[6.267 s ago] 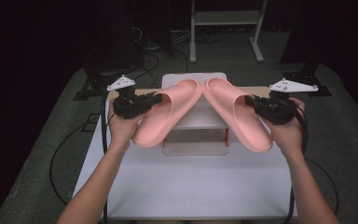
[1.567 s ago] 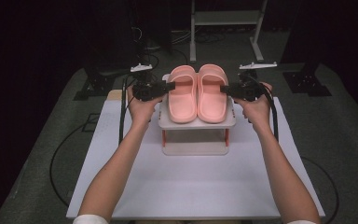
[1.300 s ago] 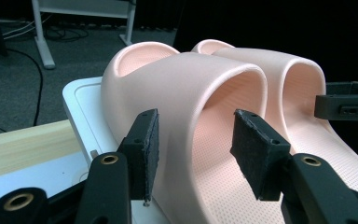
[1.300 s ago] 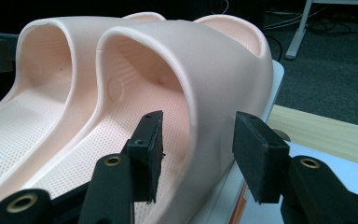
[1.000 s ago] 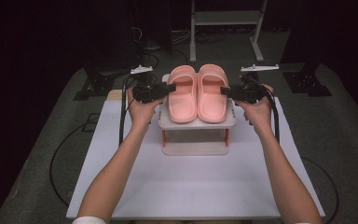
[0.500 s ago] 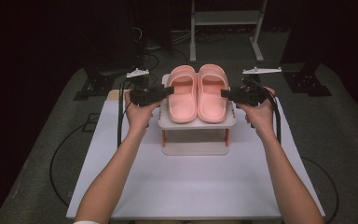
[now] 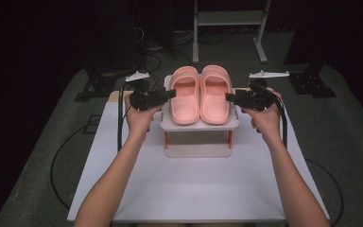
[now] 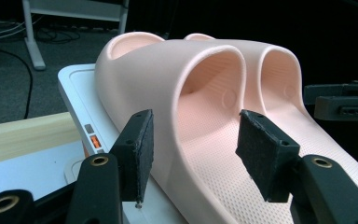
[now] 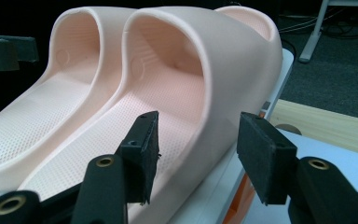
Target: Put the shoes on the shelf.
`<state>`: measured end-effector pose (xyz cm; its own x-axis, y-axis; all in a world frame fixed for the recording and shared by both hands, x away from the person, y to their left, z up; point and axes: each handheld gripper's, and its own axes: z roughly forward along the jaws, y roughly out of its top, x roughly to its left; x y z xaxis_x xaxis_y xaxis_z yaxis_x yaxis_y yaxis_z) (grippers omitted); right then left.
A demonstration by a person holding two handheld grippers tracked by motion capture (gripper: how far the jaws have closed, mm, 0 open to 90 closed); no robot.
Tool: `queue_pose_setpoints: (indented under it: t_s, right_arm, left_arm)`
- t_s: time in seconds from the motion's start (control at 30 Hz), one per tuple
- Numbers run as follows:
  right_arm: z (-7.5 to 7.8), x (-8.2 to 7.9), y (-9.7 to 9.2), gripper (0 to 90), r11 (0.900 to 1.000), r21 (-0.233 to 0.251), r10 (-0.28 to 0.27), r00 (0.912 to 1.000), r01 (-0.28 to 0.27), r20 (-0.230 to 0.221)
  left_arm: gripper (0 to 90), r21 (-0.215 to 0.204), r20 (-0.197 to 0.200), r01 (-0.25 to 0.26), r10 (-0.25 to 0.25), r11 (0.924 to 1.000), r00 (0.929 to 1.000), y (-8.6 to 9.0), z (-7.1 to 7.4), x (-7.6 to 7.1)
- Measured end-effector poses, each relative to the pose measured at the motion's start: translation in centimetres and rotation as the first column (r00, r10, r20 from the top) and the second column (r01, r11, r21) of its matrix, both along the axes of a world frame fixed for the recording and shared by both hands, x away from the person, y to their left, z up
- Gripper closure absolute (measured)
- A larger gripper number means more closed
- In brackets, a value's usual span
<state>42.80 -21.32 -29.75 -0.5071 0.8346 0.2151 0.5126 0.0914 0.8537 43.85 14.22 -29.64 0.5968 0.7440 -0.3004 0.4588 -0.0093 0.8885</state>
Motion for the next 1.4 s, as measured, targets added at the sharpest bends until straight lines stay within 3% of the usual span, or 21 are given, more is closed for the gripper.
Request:
queue_pose_setpoints:
  t_s: [0.63, 1.4]
  right_arm:
    - [-0.5, -1.5, -1.3, 45.3, 0.9994, 0.035, 0.002, 0.9999, -0.002, 0.014]
    - [-0.8, -3.0, -2.0, 43.2, 0.9995, 0.027, 0.017, 0.9993, -0.018, 0.032]
  left_arm:
    - [41.9, 0.000, 0.015, 0.033, -0.033, 0.9995, 0.9993, 0.4, -0.1, -1.4]
    - [37.2, -0.014, 0.029, 0.049, -0.048, 0.9987, 0.9984, 1.3, -0.4, -3.0]
